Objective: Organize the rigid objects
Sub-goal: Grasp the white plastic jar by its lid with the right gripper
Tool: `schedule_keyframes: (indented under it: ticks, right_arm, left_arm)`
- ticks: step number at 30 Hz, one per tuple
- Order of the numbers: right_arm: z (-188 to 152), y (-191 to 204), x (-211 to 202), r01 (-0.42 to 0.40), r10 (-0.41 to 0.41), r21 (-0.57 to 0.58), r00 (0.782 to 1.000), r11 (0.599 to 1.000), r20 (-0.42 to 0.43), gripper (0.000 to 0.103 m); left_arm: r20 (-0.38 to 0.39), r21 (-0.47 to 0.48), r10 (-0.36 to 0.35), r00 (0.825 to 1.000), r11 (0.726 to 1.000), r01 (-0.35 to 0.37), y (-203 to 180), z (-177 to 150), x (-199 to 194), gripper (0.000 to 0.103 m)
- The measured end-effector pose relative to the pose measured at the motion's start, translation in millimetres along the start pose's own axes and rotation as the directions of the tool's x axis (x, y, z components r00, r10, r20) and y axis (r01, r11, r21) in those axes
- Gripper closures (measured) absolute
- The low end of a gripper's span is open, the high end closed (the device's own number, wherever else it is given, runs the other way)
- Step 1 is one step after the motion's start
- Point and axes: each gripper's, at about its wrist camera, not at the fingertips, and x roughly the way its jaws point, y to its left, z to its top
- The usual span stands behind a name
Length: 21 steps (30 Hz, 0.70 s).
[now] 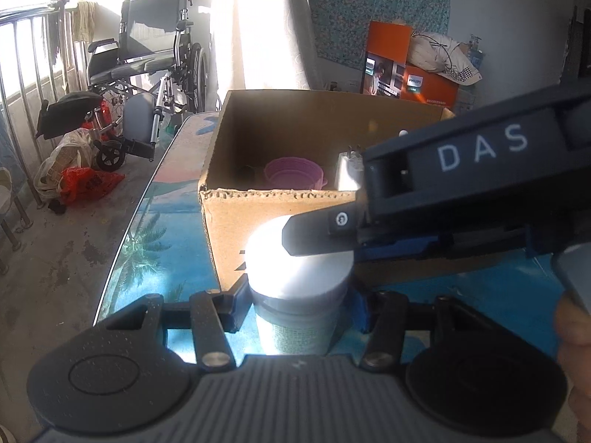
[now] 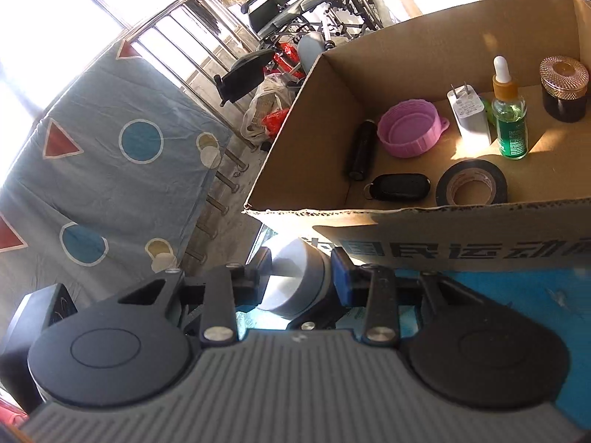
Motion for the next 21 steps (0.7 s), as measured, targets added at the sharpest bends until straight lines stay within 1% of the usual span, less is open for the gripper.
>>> schedule_keyframes:
  ticks: [3,5,9,15,21]
  right_arm:
    - [-6.0,-6.3,-13.8,0.021,-0.021,0.008,1.000,1.000,0.011,0.069]
    - [-10.9,-10.0,-22.3,0.034,-0.034,0.007,0.999,0.999,0.021,0.068]
    - [-16.4,-19.7,-32.8,0.036,-0.037,0.027,0.999,0.999,0.031,0.067]
    - [-16.0,-26.2,-36.8,0.030,-0.031,0.036,0.999,0.999,0.032,0.066]
    - [-17.8,-29.4,-44.4,0.031,-0.032,0.044,0.999,0.999,0.033,0.066]
  left_arm:
    - [-0.009,0.022,-0.025,1.000,0.999,0.025,-12.8,-1.8,-1.5,0.049]
    - [-0.013,0.043,-0.029,0.999,0.999,0.030,-21.0,-2.9,-1.4,0.049]
    - [-0.025,0.106,0.002,1.000,0.994,0.001,-39.0,-3.3,2.3,0.048]
    - [-0.036,0.111,0.021,0.999,0.994,-0.017,-46.5,-0.3,6.1,0.049]
    - [-0.045,0.109,0.021,0.999,0.994,-0.016,-51.6,1.5,3.9,0.049]
